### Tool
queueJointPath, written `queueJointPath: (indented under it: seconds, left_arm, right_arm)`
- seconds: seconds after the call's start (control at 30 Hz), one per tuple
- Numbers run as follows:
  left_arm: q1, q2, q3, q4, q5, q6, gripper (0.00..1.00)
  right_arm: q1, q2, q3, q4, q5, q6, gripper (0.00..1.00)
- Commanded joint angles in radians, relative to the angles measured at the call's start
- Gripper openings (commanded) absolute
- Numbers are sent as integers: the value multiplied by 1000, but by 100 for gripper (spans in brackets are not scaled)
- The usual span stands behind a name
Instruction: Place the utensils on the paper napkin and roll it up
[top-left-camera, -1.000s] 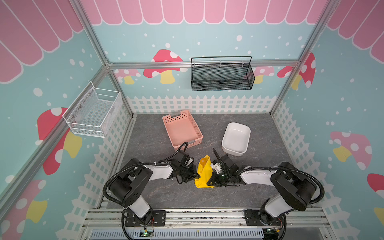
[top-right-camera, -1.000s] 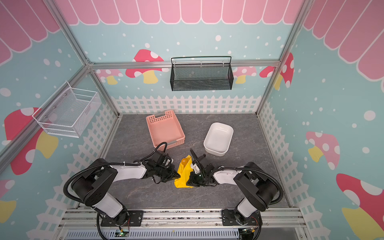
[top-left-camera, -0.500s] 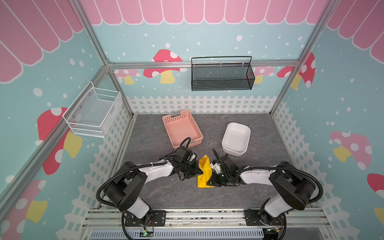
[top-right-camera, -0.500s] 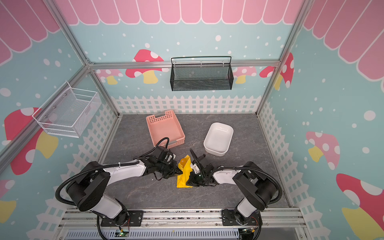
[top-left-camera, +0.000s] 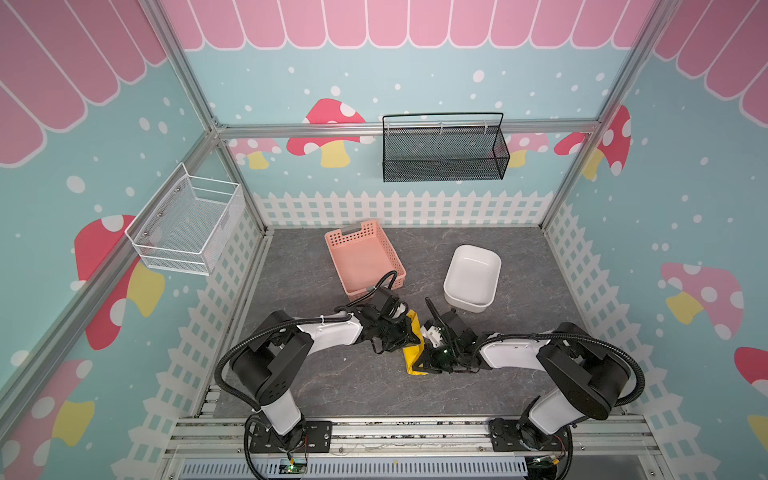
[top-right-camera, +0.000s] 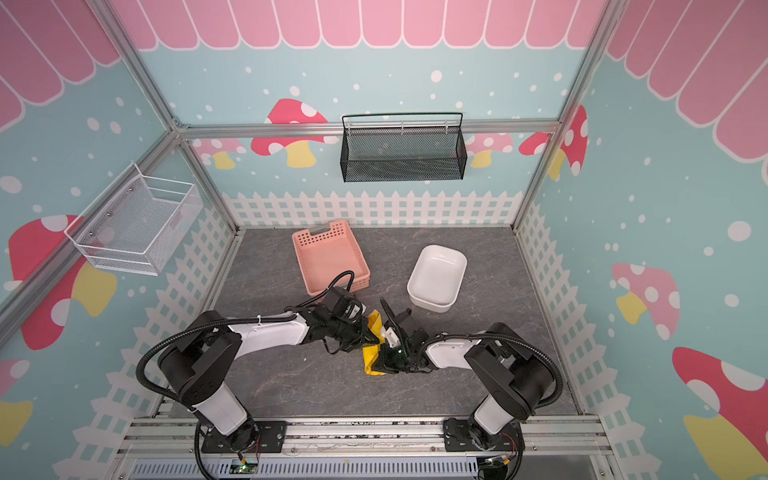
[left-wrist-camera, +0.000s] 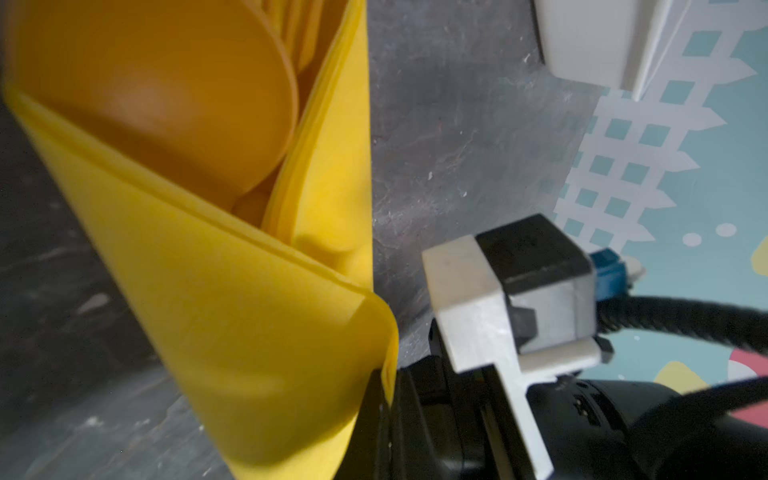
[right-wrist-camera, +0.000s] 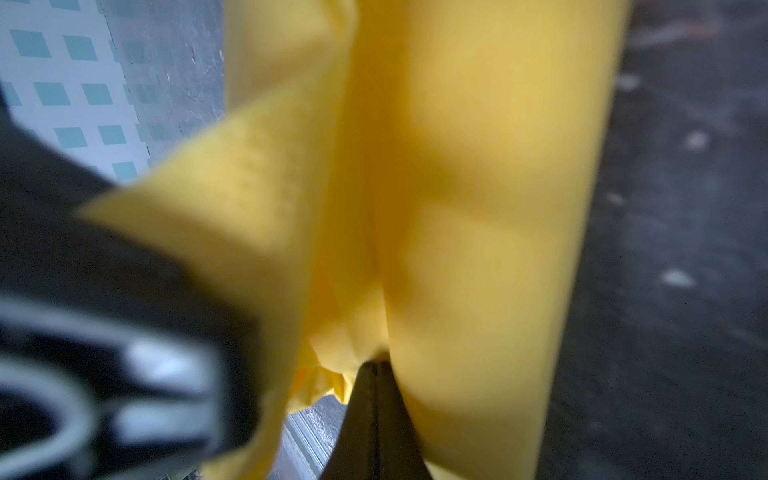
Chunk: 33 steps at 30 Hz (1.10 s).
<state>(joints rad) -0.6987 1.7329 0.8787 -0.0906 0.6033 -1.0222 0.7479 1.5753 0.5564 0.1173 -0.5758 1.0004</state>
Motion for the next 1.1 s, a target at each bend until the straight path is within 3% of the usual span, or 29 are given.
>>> queueJointPath:
  seconds: [0.0,0.5,1.07]
  left_arm:
    - [-7,38,31,36,4,-32,3]
    - [-7,100,19,20,-14,3,3]
    - [-9,70,33,23,-5,-1,3]
  right_arm:
    - [4,-20,-28,-27,34,9,2]
    - [-12,-254,-129,-53,113,82,4]
    - [-15,-167,-158,-39,103,52,4]
